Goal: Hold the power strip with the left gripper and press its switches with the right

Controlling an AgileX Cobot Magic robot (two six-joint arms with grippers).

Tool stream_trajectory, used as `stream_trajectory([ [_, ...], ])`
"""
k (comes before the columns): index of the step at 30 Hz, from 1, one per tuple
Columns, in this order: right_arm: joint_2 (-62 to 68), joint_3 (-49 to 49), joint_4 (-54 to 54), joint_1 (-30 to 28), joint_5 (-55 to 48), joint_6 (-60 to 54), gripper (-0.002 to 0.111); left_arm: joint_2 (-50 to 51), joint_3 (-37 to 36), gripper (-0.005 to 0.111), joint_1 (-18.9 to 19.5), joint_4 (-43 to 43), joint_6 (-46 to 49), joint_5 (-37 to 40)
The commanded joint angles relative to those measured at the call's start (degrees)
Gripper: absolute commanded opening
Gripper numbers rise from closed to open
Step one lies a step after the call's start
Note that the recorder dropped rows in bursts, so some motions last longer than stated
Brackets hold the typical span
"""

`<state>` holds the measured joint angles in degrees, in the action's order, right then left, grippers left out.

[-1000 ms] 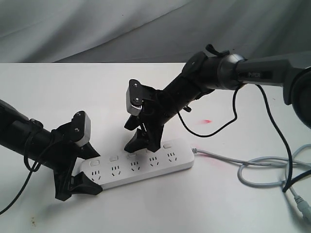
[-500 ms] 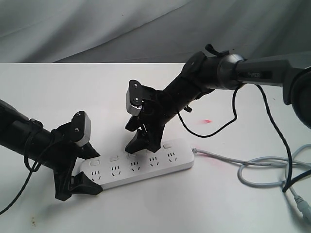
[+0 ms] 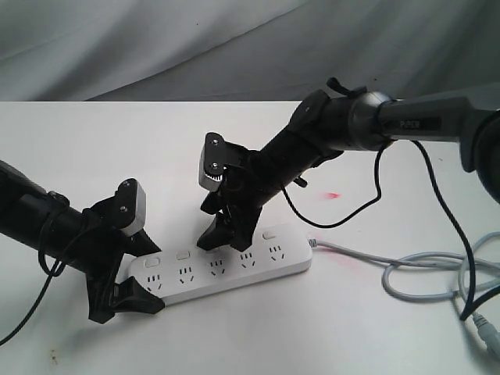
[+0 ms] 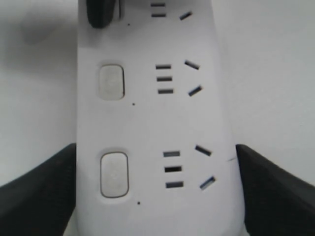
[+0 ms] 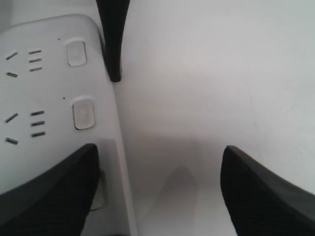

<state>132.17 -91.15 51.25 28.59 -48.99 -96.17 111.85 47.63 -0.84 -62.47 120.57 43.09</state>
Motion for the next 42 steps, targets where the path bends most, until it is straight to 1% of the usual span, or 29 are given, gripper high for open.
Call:
stream_trajectory([
  [1, -1.2, 1.42, -4.2, -0.54, 0.04, -1.68, 0.065, 0.08, 0.36, 0.0, -0.41, -0.37, -0.61, 0.17],
  [7, -7.35, 1.42, -2.12, -3.93, -2.8, -2.5, 0.065, 0.08, 0.36, 0.0, -0.41, -0.37, -0.61, 0.17],
  [12, -7.6, 1.42, -1.87, -7.21, -5.64, -2.5, 0.065, 0.08, 0.36, 0.0, -0.41, -0.37, -0.61, 0.17],
  [22, -3.8, 2.69, 0.54, -5.86, -4.72, -4.42, 0.065, 0.08, 0.36, 0.0, -0.41, -0.37, -0.61, 0.17],
  [32, -2.43, 2.69, -0.3, -5.85, -2.81, -4.42, 0.065, 0.08, 0.36, 0.0, -0.41, -0.37, -0.61, 0.17],
  [42, -1.74, 2.69, -2.17, -5.75, -3.47, -3.73, 0.065, 0.08, 0.36, 0.0, -0.41, -0.37, -0.61, 0.17],
])
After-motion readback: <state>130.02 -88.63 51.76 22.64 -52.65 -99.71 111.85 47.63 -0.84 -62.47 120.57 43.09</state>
